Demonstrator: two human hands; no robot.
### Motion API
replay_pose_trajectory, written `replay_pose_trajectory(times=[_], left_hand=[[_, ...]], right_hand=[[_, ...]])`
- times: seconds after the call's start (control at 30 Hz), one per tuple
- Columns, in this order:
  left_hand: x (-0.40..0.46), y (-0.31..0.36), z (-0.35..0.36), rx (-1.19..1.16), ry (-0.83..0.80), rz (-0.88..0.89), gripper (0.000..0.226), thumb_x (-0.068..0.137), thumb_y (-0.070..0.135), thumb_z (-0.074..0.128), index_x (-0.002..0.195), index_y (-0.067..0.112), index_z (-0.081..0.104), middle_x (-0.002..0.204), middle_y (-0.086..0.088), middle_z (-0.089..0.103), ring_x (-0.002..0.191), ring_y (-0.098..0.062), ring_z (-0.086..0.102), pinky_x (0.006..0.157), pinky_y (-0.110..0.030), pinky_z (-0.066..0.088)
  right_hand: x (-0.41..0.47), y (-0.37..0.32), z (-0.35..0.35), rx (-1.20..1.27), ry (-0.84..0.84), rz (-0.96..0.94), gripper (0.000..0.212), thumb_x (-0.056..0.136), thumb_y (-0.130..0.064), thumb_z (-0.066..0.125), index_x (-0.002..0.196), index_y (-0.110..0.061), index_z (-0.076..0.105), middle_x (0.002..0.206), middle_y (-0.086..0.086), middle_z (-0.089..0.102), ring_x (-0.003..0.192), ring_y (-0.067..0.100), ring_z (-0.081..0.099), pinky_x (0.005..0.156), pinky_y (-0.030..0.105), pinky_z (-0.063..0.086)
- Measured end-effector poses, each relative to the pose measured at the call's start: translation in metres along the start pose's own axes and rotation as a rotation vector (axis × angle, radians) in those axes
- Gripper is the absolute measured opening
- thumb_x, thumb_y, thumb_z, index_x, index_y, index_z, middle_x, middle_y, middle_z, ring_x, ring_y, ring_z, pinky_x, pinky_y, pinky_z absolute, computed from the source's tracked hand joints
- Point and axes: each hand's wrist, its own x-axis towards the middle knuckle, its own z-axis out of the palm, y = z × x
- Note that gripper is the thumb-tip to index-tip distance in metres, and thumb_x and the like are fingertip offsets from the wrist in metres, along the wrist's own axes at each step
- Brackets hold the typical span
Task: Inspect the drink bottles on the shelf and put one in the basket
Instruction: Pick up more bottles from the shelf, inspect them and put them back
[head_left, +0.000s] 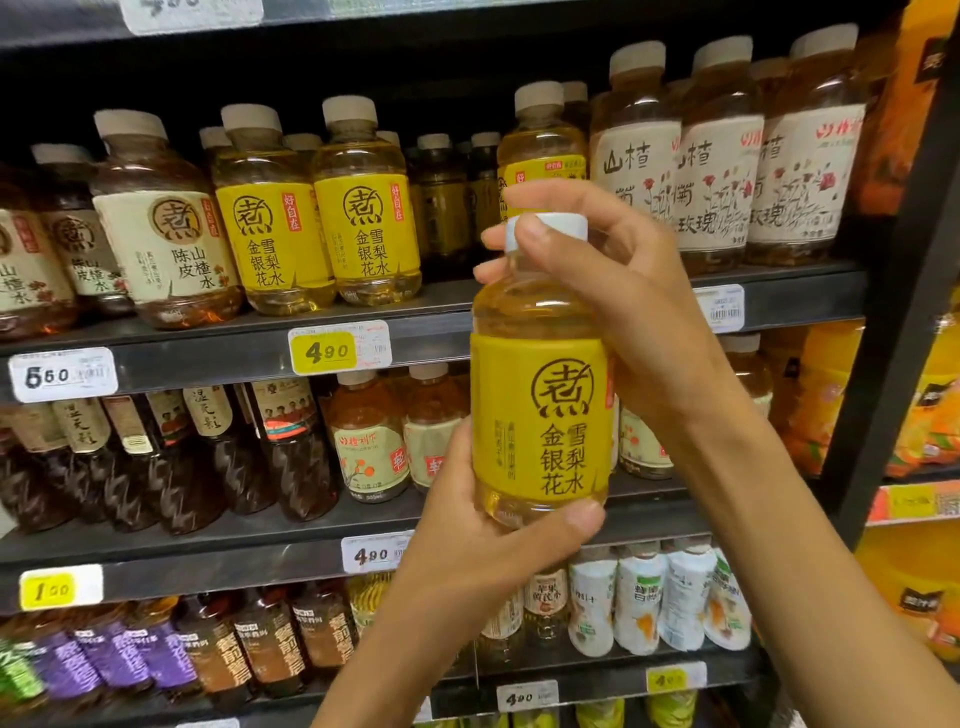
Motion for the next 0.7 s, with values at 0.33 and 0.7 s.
replay_pose_trajectory(times=[0.33,0.7], left_hand=[[0.014,-0.018,-0.004,0.122,0.261,0.217,0.086,0.053,0.033,0.087,0.129,0.035,0.047,0.122,0.003,0.064,0.110,-0.016,0.064,0.086,-0.029,0.056],[0.036,-0.024,-0.011,0.260,0.287,0.295,0.081,0.064,0.023,0.089,0.131,0.026,0.045,0.121,0.004,0.062,0.114,-0.013,0.060,0.089,-0.018,0.051]], right_hand=[[-0.028,0.014,-0.011,-0.059,-0.073,0.001,0.042,0.079,-0.045,0.067,0.117,-0.029,0.058,0.115,0.001,0.067,0.109,0.015,0.063,0.087,0.027,0.051],[-0.046,0.013,-0.008,-0.233,-0.225,-0.201,0.052,0.071,-0.015,0.076,0.118,-0.005,0.056,0.121,0.010,0.061,0.117,0.018,0.057,0.097,0.029,0.045]])
